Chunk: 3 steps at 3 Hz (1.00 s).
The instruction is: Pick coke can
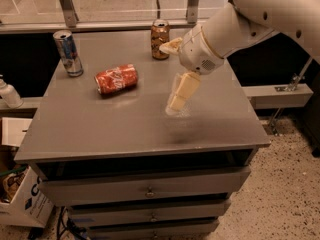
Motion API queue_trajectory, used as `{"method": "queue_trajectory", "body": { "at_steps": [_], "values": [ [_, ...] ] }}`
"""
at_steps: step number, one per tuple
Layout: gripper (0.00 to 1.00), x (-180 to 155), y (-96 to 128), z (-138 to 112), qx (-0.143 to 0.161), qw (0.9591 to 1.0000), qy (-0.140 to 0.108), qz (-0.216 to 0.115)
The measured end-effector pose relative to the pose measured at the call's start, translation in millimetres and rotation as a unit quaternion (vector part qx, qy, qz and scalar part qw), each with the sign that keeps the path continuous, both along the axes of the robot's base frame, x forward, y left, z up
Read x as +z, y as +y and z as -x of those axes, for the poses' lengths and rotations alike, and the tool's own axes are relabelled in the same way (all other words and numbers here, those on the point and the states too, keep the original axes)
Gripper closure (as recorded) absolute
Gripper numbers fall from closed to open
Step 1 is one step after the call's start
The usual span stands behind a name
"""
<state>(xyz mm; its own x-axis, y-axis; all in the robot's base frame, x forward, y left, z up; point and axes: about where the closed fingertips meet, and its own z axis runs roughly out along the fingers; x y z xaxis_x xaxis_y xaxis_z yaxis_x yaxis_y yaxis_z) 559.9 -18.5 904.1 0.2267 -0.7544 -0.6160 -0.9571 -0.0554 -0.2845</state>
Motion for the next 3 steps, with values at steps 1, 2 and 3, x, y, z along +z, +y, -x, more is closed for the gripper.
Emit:
{"method": "queue_trajectory", "body": {
  "at_steps": [1, 2, 3],
  "values": [
    [0.00, 0, 0, 0, 0.000, 1.0000, 0.000, 0.000],
    [0.00, -1, 16, -2, 0.017, 0.9995, -0.024, -0.008],
    [0.00, -7, 45, -12, 0.037, 0.9981, -0.047, -0.010]
  ]
}}
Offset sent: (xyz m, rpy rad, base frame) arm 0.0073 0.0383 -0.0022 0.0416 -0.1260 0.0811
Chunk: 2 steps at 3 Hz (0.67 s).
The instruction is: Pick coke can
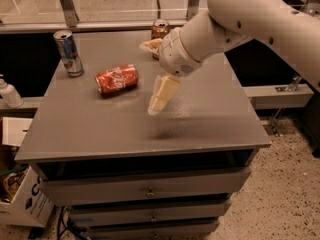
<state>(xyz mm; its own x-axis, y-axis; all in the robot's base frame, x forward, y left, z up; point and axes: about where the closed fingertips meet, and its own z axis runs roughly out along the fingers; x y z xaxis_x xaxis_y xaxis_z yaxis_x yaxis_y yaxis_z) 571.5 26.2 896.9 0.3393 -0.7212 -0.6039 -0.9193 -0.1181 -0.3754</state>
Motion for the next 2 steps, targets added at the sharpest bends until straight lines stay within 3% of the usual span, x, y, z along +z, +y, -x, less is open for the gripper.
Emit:
{"method": "queue_trajectory", "body": {
  "at_steps": [1, 2],
  "values": [
    [0.00, -7, 26, -12, 0.007, 0.9999, -0.003, 0.008],
    [0.00, -14, 51, -30, 0.000, 0.9999, 0.012, 0.012]
  ]
}}
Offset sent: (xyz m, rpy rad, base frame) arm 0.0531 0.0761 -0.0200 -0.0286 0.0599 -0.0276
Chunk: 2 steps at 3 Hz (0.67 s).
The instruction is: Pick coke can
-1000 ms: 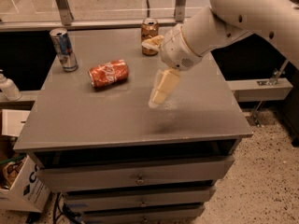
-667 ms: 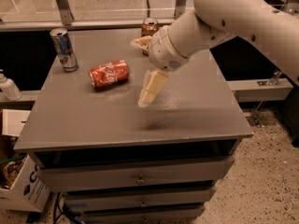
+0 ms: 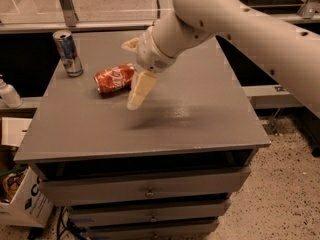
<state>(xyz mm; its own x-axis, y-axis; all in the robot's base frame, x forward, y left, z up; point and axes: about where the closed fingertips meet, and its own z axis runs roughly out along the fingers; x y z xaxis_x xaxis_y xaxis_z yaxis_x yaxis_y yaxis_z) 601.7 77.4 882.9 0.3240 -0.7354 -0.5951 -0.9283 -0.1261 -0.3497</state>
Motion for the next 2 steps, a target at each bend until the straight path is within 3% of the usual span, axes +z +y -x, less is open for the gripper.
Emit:
{"method": "queue_trajectory", "body": {
  "at_steps": [2],
  "values": [
    [0.00, -16, 24, -31, -0.024, 0.9990, 0.035, -0.014]
  ]
}}
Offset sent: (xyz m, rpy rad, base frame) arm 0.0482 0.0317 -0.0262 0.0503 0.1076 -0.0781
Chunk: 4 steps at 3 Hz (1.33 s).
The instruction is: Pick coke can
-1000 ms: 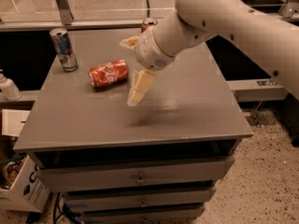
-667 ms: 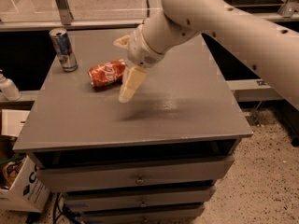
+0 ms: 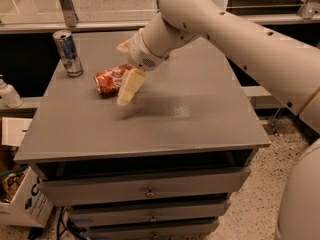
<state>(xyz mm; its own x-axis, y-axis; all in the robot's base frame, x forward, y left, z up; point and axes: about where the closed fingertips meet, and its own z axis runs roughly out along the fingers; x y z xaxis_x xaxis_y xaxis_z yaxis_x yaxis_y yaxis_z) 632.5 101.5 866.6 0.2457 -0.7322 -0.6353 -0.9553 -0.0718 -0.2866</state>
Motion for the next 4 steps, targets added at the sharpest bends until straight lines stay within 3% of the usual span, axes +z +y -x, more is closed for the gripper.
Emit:
{"method": "queue_trajectory", "body": {
  "at_steps": [2, 3, 4],
  "values": [
    [0.00, -26, 12, -20, -0.014, 0.9996, 0.026, -0.004],
    [0.18, -34, 15, -26, -0.015, 0.9994, 0.030, -0.006],
    [0.42, -38, 17, -30, -0.016, 0.9993, 0.032, -0.007]
  ]
}}
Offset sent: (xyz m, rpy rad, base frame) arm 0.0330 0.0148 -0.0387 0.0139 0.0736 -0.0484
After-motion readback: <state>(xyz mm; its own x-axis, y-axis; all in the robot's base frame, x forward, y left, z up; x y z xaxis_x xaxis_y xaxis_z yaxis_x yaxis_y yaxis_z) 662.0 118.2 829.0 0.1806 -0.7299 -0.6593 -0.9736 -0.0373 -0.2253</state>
